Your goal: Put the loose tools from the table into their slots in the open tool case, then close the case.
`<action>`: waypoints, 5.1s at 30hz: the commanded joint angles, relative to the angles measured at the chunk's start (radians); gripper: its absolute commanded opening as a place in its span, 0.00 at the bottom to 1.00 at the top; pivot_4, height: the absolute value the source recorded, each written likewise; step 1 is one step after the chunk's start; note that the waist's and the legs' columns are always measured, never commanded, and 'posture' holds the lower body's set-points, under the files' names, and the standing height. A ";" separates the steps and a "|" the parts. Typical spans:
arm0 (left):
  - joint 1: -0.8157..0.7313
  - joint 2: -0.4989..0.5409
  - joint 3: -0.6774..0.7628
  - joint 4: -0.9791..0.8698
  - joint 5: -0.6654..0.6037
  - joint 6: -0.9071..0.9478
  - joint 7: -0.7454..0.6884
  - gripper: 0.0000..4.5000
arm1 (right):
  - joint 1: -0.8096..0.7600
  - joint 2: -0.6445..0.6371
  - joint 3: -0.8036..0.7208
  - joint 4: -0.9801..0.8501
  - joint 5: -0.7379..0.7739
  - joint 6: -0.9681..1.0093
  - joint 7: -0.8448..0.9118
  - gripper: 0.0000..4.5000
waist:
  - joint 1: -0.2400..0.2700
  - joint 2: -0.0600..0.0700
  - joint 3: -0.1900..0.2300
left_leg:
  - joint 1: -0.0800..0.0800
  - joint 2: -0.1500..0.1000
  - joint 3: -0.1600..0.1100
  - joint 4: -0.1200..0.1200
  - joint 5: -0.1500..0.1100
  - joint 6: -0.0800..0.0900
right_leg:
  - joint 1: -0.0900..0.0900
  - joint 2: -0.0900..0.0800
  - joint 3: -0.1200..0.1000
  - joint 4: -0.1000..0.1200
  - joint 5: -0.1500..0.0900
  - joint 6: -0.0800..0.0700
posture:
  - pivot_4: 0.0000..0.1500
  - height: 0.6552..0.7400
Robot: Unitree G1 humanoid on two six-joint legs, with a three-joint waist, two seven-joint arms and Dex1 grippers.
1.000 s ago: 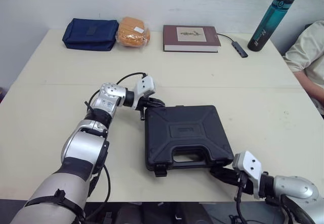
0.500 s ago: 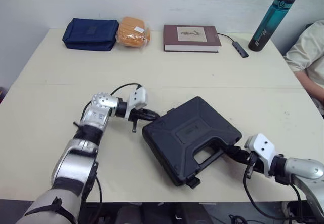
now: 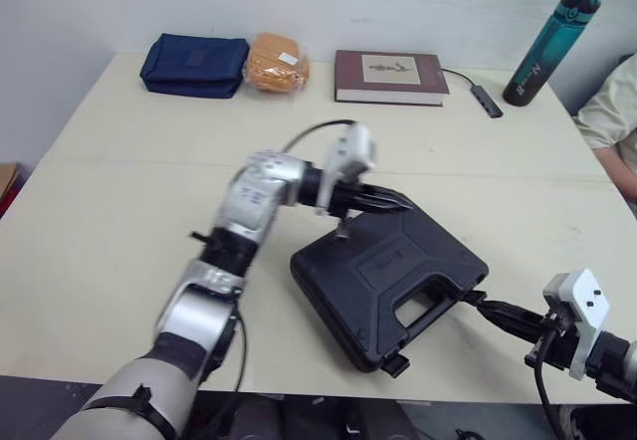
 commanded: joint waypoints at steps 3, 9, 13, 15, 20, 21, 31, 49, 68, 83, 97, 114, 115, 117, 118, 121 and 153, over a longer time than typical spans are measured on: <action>-0.154 -0.169 -0.043 0.328 0.086 -0.181 0.071 0.03 | 0.056 0.044 -0.048 -0.081 0.025 0.025 -0.074 0.00 | -0.006 0.001 -0.001 | 0.000 -0.002 -0.002 0.000 0.000 -0.001 | 0.000 0.002 0.000 0.000 0.000 0.000 | 1.00 1.00; -0.188 -0.211 -0.093 0.474 0.159 -0.293 0.005 0.03 | 0.072 0.059 -0.053 -0.100 0.013 0.067 -0.163 0.00 | -0.021 0.001 -0.001 | -0.001 -0.001 -0.003 -0.002 -0.001 0.001 | -0.001 0.002 0.001 -0.001 0.000 -0.001 | 1.00 1.00; -0.173 -0.208 -0.157 0.513 0.247 -0.368 0.010 0.03 | 0.091 0.053 -0.044 -0.098 0.005 0.081 -0.184 0.00 | -0.017 0.001 0.000 | -0.001 0.000 -0.004 -0.002 -0.001 0.001 | -0.001 0.001 0.001 -0.001 0.000 -0.001 | 1.00 1.00; -0.144 -0.187 -0.226 0.515 0.317 -0.417 -0.020 0.03 | 0.101 0.046 -0.038 -0.092 -0.008 0.090 -0.192 0.00 | -0.017 0.001 -0.001 | -0.001 0.000 -0.004 -0.002 -0.001 0.002 | -0.001 0.001 0.001 -0.002 0.000 0.000 | 1.00 1.00; -0.123 -0.178 -0.309 0.561 0.440 -0.503 0.069 0.03 | 0.066 0.028 -0.009 -0.072 -0.013 0.120 -0.210 0.00 | -0.016 -0.004 -0.009 | 0.000 0.000 -0.005 -0.002 -0.002 0.003 | 0.002 0.000 0.001 -0.004 0.000 0.000 | 1.00 1.00; -0.122 -0.183 -0.308 0.570 0.441 -0.502 0.074 0.03 | 0.051 0.023 0.004 -0.066 -0.017 0.129 -0.216 0.00 | -0.016 -0.006 -0.012 | 0.001 0.000 -0.005 -0.002 -0.003 0.005 | 0.003 0.000 0.000 -0.004 0.000 0.000 | 1.00 1.00; -0.121 -0.195 -0.285 0.588 0.424 -0.489 0.078 0.03 | -0.074 -0.002 0.132 0.016 -0.073 0.145 -0.233 0.00 | -0.015 -0.011 -0.025 | 0.000 0.000 -0.007 -0.002 -0.006 0.010 | 0.004 -0.001 -0.001 -0.006 0.000 0.000 | 1.00 1.00; -0.105 -0.194 -0.306 0.570 0.436 -0.513 0.049 0.03 | -0.264 0.001 0.203 0.017 0.003 0.198 -0.196 0.00 | -0.023 -0.010 -0.025 | 0.001 0.001 -0.006 -0.002 -0.005 0.010 | 0.004 0.000 -0.001 -0.005 0.000 0.000 | 1.00 1.00; -0.062 -0.196 -0.344 0.549 0.495 -0.544 0.058 0.03 | -0.343 0.010 0.192 0.009 0.092 0.271 -0.171 0.00 | -0.032 -0.011 -0.026 | 0.001 0.002 -0.007 -0.004 -0.005 0.009 | 0.004 0.001 0.000 -0.004 0.000 0.000 | 1.00 1.00; -0.053 -0.197 -0.348 0.548 0.512 -0.553 0.068 0.03 | -0.425 -0.010 0.179 -0.007 0.179 0.365 -0.172 0.00 | -0.050 -0.011 -0.026 | 0.005 0.001 -0.011 -0.012 -0.005 0.007 | 0.003 0.008 0.012 -0.003 0.000 -0.002 | 1.00 1.00; 0.030 0.047 -0.139 0.125 0.191 -0.322 -0.257 0.03 | -0.053 -0.125 -0.071 -0.129 0.113 0.201 0.044 0.00 | -0.044 -0.008 -0.024 | 0.006 0.002 -0.012 -0.019 0.002 -0.006 | 0.001 0.013 0.017 -0.004 0.000 -0.003 | 1.00 1.00; 0.243 0.356 -0.271 -0.492 -0.129 -0.034 -0.403 0.03 | 0.072 -0.044 0.213 -0.333 0.138 0.204 -0.086 0.00 | -0.021 0.001 -0.017 | 0.004 0.000 -0.013 -0.015 0.002 -0.006 | -0.002 0.010 0.018 -0.004 0.000 -0.002 | 1.00 1.00; 0.247 0.358 -0.290 -0.494 -0.116 -0.055 -0.406 0.03 | 0.067 -0.050 0.230 -0.334 0.134 0.208 -0.094 0.00 | -0.021 0.001 -0.017 | 0.004 0.000 -0.013 -0.015 0.002 -0.006 | -0.002 0.010 0.018 -0.004 0.000 -0.002 | 1.00 1.00; 0.253 0.359 -0.325 -0.482 -0.079 -0.113 -0.401 0.03 | 0.064 -0.064 0.248 -0.336 0.131 0.208 -0.098 0.00 | -0.020 0.001 -0.017 | 0.004 0.000 -0.013 -0.015 0.002 -0.005 | -0.003 0.011 0.018 -0.004 0.000 -0.002 | 1.00 1.00; 0.253 0.355 -0.340 -0.467 -0.060 -0.138 -0.391 0.03 | 0.066 -0.071 0.256 -0.336 0.128 0.209 -0.099 0.00 | -0.019 0.001 -0.017 | 0.003 0.000 -0.013 -0.015 0.002 -0.005 | -0.003 0.011 0.018 -0.005 0.000 -0.002 | 1.00 1.00; 0.247 0.356 -0.367 -0.452 -0.046 -0.144 -0.397 0.03 | 0.084 -0.092 0.279 -0.337 0.111 0.200 -0.095 0.00 | -0.019 0.001 -0.017 | 0.003 0.000 -0.013 -0.015 0.002 -0.005 | -0.003 0.011 0.018 -0.005 0.000 -0.002 | 1.00 1.00; 0.256 0.327 -0.501 -0.297 0.209 -0.406 -0.313 0.03 | -0.121 -0.017 0.506 -0.247 0.082 0.117 -0.129 0.00 | -0.022 -0.008 -0.031 | 0.014 0.000 -0.013 -0.017 -0.004 0.005 | 0.009 0.010 0.019 -0.008 0.000 -0.002 | 1.00 1.00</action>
